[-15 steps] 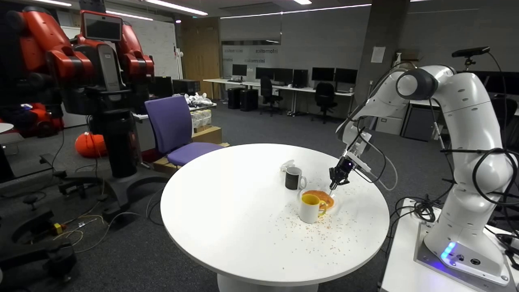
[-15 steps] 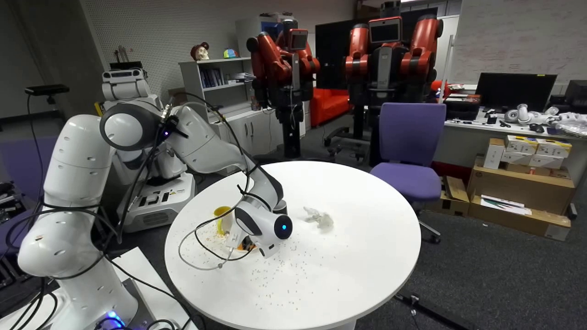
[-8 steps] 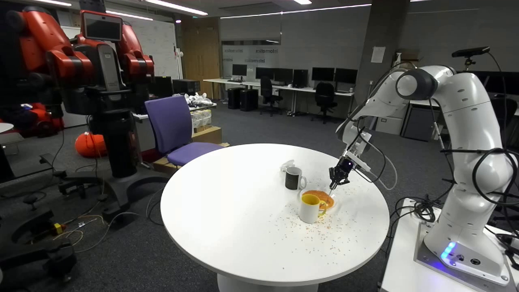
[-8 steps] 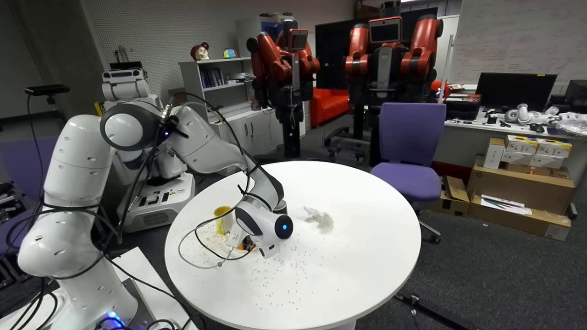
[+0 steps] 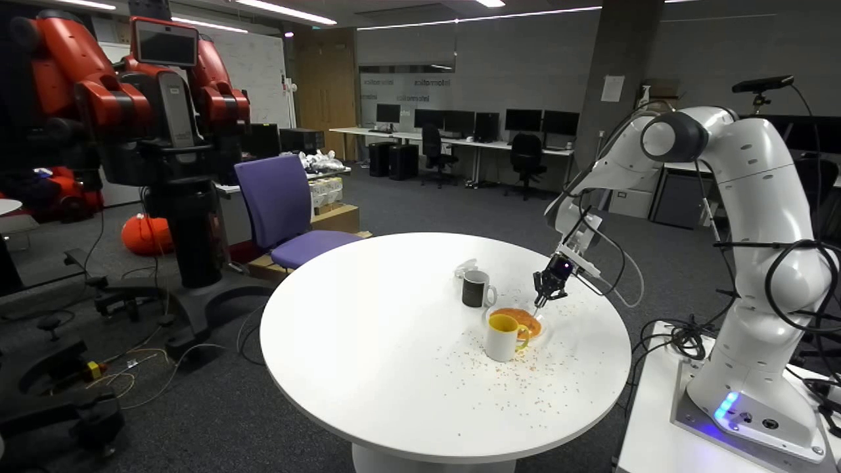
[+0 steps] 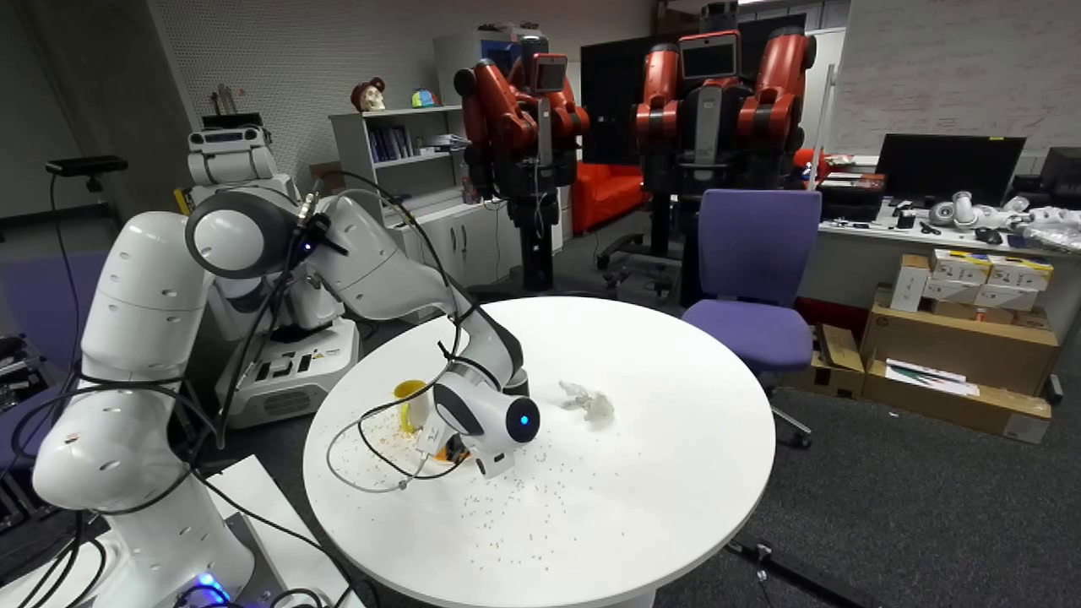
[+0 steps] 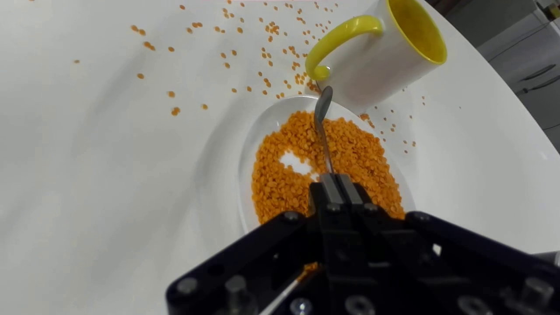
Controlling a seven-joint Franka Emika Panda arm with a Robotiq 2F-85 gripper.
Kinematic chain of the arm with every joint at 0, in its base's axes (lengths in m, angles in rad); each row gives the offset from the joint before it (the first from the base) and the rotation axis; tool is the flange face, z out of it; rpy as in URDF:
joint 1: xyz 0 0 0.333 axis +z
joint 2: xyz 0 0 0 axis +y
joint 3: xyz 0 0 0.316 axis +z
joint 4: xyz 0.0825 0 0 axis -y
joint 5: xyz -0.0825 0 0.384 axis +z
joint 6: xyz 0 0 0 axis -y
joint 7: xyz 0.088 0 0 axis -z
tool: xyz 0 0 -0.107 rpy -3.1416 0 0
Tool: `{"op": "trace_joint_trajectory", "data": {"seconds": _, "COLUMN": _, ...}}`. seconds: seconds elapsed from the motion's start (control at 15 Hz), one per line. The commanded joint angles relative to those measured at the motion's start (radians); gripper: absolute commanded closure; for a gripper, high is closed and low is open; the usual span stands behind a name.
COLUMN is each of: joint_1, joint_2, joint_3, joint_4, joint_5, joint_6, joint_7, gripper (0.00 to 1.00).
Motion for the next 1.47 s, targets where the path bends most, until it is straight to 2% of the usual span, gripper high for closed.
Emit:
{"op": "trace_joint_trajectory", "data": {"seconds": 0.0, "joint_1": 0.001, "joint_2": 0.013, "joint_3": -0.001, "joint_4": 0.018, "joint_5": -0.012, "joint_6": -0.006, "joint_7": 0.044, "gripper": 0.99}}
{"op": "trace_joint_trajectory", "data": {"seconds": 0.6, "joint_1": 0.002, "joint_2": 0.032, "joint_3": 0.002, "joint_4": 0.025, "joint_5": 0.011, "joint_6": 0.035, "joint_7": 0.031, "gripper": 0.99}}
{"op": "trace_joint_trajectory", "data": {"seconds": 1.4, "joint_1": 0.001, "joint_2": 0.024, "joint_3": 0.032, "joint_4": 0.029, "joint_5": 0.029, "joint_6": 0.094, "joint_7": -0.06, "gripper": 0.99}}
